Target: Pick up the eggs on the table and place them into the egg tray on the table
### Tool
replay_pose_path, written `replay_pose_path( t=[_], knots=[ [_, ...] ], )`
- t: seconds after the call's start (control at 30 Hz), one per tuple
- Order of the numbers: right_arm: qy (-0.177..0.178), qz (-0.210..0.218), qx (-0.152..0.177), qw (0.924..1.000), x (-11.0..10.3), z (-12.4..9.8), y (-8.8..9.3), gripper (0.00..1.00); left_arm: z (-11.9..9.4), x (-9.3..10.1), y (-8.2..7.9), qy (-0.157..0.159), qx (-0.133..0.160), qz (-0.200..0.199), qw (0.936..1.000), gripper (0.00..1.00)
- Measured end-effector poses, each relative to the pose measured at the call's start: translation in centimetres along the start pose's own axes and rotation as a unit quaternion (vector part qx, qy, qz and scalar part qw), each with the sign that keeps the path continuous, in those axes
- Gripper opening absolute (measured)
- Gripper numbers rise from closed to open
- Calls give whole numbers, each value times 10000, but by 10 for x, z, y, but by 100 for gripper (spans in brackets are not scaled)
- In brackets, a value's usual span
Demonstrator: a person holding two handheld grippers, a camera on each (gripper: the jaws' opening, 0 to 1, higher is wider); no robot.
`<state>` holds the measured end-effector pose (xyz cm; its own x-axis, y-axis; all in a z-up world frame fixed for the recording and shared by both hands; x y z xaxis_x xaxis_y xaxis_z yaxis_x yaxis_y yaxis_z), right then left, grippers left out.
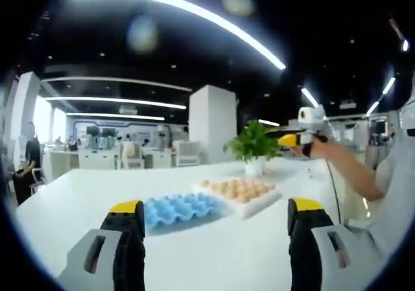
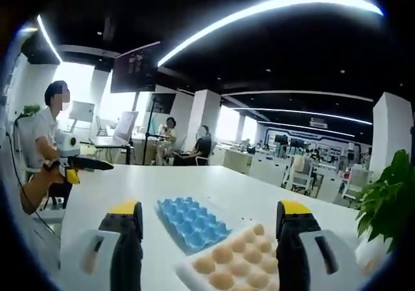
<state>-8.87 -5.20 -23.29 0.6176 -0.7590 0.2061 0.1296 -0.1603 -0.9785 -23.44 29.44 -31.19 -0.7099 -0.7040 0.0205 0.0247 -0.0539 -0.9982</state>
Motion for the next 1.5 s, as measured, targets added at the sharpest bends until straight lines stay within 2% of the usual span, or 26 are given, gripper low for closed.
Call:
replay_pose_path(
  t=[0.77, 1.07, 1.5],
  knots=[
    [-54, 21, -360, 9993, 12, 34, 7, 87, -1, -3, 2, -32, -6, -14, 10000, 92],
    [-43, -101, -562, 9984, 17, 46, 12, 87, -1, -4, 1, -49, 5, -5, 10000, 92],
    [-142, -247, -907, 9955, 16, 59, 30, 86, 0, -6, 4, -60, -26, -17, 10000, 92]
  ],
)
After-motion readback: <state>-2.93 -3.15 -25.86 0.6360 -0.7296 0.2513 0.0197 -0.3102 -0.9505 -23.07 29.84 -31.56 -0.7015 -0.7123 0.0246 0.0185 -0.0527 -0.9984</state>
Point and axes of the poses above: the point that each gripper's makers call its tool centre point, and the gripper's own axes: z roughly forward along the fingers, x roughly to its right, y roughly out of its underside, the point moved 7 cm from there along -z, roughly backward along the fingers, and after that the axes turned 12 degrees about y, right-handed, at the moved point
